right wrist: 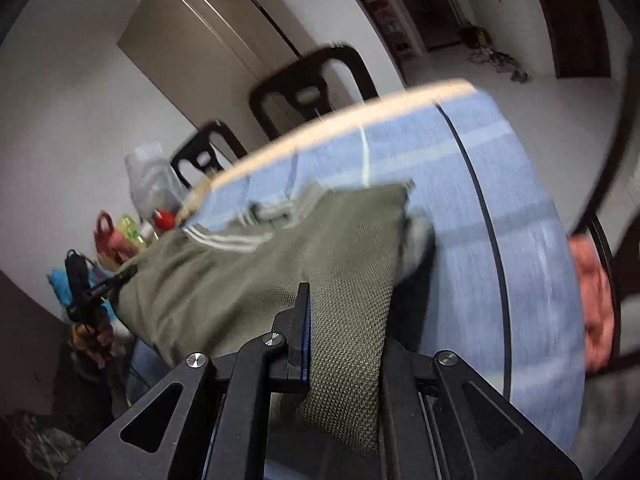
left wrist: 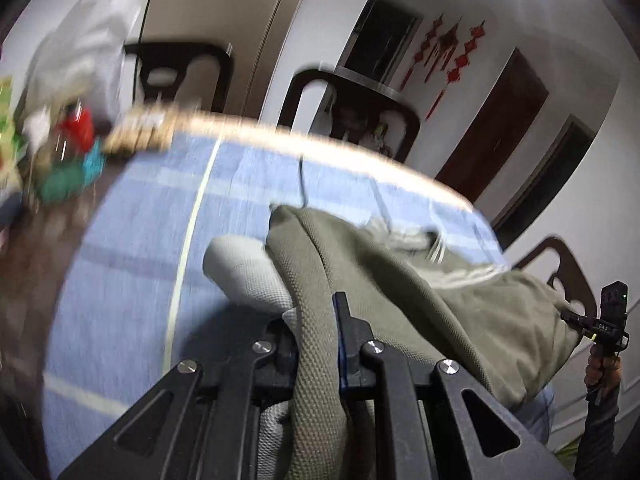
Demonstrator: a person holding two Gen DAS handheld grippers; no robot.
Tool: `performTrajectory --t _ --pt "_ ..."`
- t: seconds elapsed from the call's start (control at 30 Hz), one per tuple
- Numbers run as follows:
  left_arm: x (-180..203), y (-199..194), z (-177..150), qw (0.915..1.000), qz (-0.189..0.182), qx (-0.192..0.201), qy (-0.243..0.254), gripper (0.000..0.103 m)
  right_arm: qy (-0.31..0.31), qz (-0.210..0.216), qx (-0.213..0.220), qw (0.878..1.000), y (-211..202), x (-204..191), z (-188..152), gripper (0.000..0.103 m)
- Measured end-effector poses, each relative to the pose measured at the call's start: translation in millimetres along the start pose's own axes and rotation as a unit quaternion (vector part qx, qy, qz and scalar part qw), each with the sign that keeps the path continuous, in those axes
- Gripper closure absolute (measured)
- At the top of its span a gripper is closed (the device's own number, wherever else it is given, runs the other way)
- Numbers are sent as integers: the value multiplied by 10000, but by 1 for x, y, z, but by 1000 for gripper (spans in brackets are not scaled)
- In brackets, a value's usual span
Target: Fold large clothes
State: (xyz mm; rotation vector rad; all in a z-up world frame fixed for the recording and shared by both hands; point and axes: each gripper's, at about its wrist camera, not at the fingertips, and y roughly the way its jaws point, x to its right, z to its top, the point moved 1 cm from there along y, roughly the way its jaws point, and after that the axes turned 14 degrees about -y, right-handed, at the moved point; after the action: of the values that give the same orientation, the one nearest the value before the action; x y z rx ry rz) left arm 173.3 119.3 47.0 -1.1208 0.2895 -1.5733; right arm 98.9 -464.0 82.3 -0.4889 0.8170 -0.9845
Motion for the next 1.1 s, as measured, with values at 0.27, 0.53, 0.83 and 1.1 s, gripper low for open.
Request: performTrajectory --t 0.27,0.53,0.83,1.1 --pt "-60 22 -44 9971 204 -473 -551 80 578 -445 -181 9972 9 41 -59 66" --pt "-22 -4 16 9995 139 260 -55 42 -361 -657 218 9969 6 4 12 51" --pt "-4 131 61 9954 500 -796 -184 42 -111 -920 -510 9944 109 50 71 50" --pt "-15 147 69 9934 688 -851 -349 42 3 -991 -779 9920 123 69 78 50"
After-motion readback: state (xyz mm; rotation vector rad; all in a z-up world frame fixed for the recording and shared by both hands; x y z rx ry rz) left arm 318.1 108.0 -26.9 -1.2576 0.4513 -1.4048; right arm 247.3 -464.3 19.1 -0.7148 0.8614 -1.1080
